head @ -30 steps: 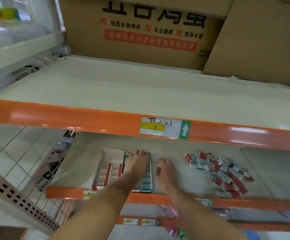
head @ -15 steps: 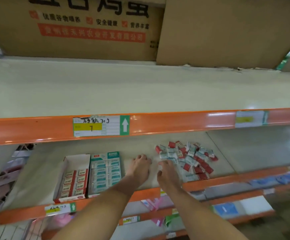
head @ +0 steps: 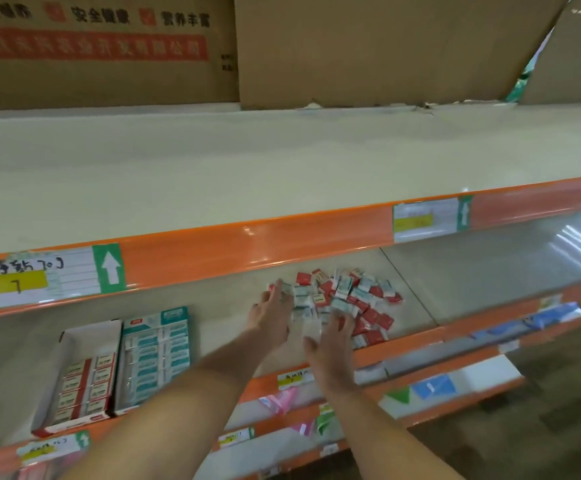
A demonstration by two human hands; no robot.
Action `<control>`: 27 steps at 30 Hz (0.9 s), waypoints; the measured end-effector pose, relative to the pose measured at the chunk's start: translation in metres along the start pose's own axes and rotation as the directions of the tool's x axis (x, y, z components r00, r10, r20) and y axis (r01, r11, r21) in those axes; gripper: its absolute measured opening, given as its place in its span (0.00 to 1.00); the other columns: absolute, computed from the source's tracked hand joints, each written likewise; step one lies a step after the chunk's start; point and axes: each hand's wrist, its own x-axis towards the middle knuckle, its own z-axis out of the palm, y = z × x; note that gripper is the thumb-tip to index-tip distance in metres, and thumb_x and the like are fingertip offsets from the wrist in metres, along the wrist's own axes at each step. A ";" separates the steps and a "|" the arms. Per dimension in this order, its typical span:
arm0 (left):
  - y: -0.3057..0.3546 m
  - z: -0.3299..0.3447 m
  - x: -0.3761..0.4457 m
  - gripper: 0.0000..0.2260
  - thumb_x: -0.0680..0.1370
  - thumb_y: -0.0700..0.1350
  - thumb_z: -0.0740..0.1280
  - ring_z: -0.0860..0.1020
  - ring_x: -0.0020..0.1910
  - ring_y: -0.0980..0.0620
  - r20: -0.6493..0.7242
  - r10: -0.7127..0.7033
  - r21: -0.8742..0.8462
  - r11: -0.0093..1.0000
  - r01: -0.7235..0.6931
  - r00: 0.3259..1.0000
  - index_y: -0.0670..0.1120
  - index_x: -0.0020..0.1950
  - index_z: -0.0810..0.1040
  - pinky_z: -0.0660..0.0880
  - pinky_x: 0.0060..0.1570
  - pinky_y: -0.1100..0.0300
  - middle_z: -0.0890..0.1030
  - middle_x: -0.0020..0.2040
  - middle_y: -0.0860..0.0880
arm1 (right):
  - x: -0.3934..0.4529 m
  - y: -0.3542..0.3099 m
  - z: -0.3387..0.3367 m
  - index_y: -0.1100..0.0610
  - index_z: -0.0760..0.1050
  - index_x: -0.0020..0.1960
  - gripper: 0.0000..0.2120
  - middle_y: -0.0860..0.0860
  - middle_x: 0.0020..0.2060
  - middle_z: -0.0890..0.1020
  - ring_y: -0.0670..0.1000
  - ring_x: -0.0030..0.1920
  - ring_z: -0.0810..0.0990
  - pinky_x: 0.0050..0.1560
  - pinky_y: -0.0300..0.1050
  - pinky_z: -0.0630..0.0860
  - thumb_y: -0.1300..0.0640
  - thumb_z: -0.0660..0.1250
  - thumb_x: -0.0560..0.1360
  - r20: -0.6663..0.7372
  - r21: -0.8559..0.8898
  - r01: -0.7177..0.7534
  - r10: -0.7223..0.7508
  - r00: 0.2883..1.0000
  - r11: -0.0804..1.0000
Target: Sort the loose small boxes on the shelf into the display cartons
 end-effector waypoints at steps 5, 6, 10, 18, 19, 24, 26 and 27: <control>0.004 0.014 0.007 0.29 0.76 0.46 0.64 0.64 0.69 0.44 0.023 -0.029 0.074 0.997 0.028 0.999 0.52 0.76 0.59 0.74 0.59 0.52 0.54 0.75 0.46 | -0.004 0.005 0.002 0.55 0.58 0.77 0.36 0.54 0.77 0.55 0.55 0.72 0.68 0.63 0.45 0.74 0.52 0.72 0.75 0.004 0.058 -0.014 0.014 1.000 0.998; 0.006 0.015 0.005 0.28 0.77 0.45 0.64 0.66 0.67 0.44 -0.004 -0.034 0.068 0.997 0.034 0.999 0.50 0.76 0.60 0.75 0.59 0.53 0.56 0.74 0.46 | -0.005 0.006 0.001 0.55 0.60 0.76 0.33 0.53 0.76 0.59 0.53 0.70 0.70 0.62 0.43 0.74 0.52 0.71 0.76 -0.004 0.037 0.006 -0.006 1.000 0.999; 0.006 0.015 -0.001 0.22 0.77 0.42 0.65 0.71 0.62 0.45 -0.085 -0.071 -0.008 0.997 0.071 0.994 0.44 0.72 0.67 0.76 0.56 0.54 0.62 0.69 0.45 | -0.009 0.006 0.002 0.52 0.68 0.70 0.20 0.49 0.65 0.72 0.48 0.62 0.75 0.57 0.41 0.76 0.54 0.66 0.79 -0.022 0.023 0.112 -0.112 0.993 0.993; -0.014 0.033 -0.031 0.16 0.79 0.38 0.62 0.69 0.64 0.44 -0.189 -0.228 -0.308 0.938 0.163 0.955 0.41 0.67 0.70 0.72 0.61 0.51 0.69 0.67 0.43 | -0.005 -0.004 0.012 0.53 0.75 0.56 0.10 0.49 0.44 0.81 0.49 0.43 0.79 0.37 0.40 0.68 0.52 0.56 0.83 -0.050 0.023 0.225 -0.223 0.973 0.974; -0.016 0.036 -0.035 0.15 0.79 0.39 0.62 0.69 0.65 0.44 -0.206 -0.219 -0.323 0.935 0.145 0.954 0.42 0.66 0.72 0.71 0.61 0.51 0.69 0.67 0.44 | -0.003 -0.008 0.011 0.54 0.75 0.55 0.10 0.49 0.42 0.81 0.48 0.41 0.78 0.34 0.37 0.64 0.53 0.57 0.83 -0.026 0.013 0.212 -0.211 0.977 0.977; -0.025 0.054 -0.057 0.12 0.78 0.46 0.65 0.70 0.65 0.48 -0.325 -0.177 -0.346 0.936 0.057 0.929 0.50 0.62 0.73 0.71 0.62 0.53 0.71 0.67 0.51 | 0.003 -0.015 0.012 0.52 0.77 0.53 0.10 0.46 0.45 0.74 0.48 0.45 0.78 0.33 0.32 0.58 0.50 0.58 0.83 0.108 -0.060 0.189 -0.182 0.977 0.980; -0.029 0.058 -0.060 0.15 0.78 0.47 0.66 0.70 0.65 0.50 -0.316 -0.196 -0.374 0.925 0.068 0.928 0.51 0.64 0.72 0.69 0.64 0.54 0.73 0.67 0.52 | 0.004 -0.014 0.015 0.51 0.77 0.55 0.13 0.48 0.50 0.74 0.47 0.44 0.76 0.38 0.35 0.63 0.45 0.59 0.82 0.176 -0.035 0.174 -0.165 0.970 0.984; -0.030 0.058 -0.061 0.15 0.77 0.49 0.66 0.70 0.64 0.50 -0.314 -0.207 -0.391 0.917 0.072 0.926 0.51 0.63 0.71 0.70 0.63 0.54 0.74 0.65 0.52 | 0.006 -0.013 0.016 0.50 0.76 0.57 0.15 0.48 0.52 0.74 0.47 0.44 0.75 0.41 0.37 0.65 0.41 0.61 0.80 0.204 -0.028 0.159 -0.150 0.967 0.987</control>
